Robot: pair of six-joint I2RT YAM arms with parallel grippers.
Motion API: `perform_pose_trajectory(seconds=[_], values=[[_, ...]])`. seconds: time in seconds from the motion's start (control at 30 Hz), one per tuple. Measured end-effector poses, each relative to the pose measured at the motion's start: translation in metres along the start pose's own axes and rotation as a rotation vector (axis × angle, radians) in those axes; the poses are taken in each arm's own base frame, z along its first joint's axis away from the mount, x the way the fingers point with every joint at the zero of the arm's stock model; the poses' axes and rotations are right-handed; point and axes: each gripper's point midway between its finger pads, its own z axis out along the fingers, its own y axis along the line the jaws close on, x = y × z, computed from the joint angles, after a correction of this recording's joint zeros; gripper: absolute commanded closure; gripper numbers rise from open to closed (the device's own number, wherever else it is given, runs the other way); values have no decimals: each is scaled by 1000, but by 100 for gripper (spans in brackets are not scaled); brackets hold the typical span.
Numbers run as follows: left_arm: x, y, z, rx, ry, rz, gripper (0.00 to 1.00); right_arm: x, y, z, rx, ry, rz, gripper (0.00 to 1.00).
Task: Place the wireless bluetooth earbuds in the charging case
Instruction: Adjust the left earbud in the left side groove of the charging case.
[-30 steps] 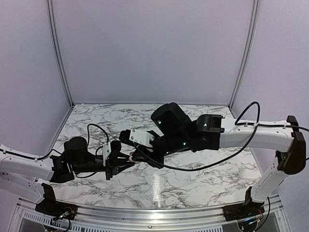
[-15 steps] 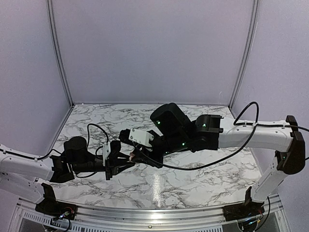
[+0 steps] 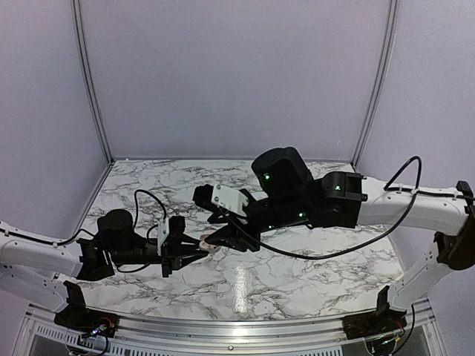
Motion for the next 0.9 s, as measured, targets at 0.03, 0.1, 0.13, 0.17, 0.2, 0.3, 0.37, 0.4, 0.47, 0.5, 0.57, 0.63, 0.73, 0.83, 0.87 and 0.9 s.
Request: perform_pose_trajectory(seconds=[0.03,0.1,0.13,0.17,0.2,0.3,0.37,0.4,0.47,0.5,0.57,0.63,0.73,0.83,0.87,0.9], values=[[-1,0,0,3,-5,-1,100,-1,0,-2,2,-6,-3,52],[-6,0,0,5,-21,0,100,0,0,-4,7,-9,-4,46],[-8,-1,-1,8,-30,-2,100,2,0,-5,9,-7,-5,44],[-10,-1,-2,10,-38,-2,100,5,0,-5,13,0,-4,42],[-14,-1,-2,14,-51,-1,100,11,1,-5,15,9,-4,41],[-23,-1,-4,26,-86,-2,100,26,3,-4,18,40,-1,37],[-25,-3,-5,40,-98,-5,100,30,3,-5,23,48,-3,35],[-26,-4,-5,47,-103,-4,100,30,2,-5,27,49,-4,34],[-28,-6,-5,59,-109,-5,100,29,0,-6,37,47,-8,32],[-29,-7,-6,65,-112,-6,100,29,-1,-6,41,47,-11,30],[-29,-9,-6,76,-115,-9,100,29,-2,-6,47,48,-16,26],[-29,-10,-6,80,-115,-12,100,29,-4,-6,57,50,-20,23],[-29,-10,-6,86,-116,-14,100,26,-6,-7,70,48,-23,18],[-30,-11,-6,91,-119,-13,100,24,-7,-5,71,44,-23,17],[-30,-11,-6,93,-119,-13,100,24,-8,-4,71,45,-23,16],[-30,-11,-6,93,-119,-13,100,23,-8,-3,71,44,-23,16]])
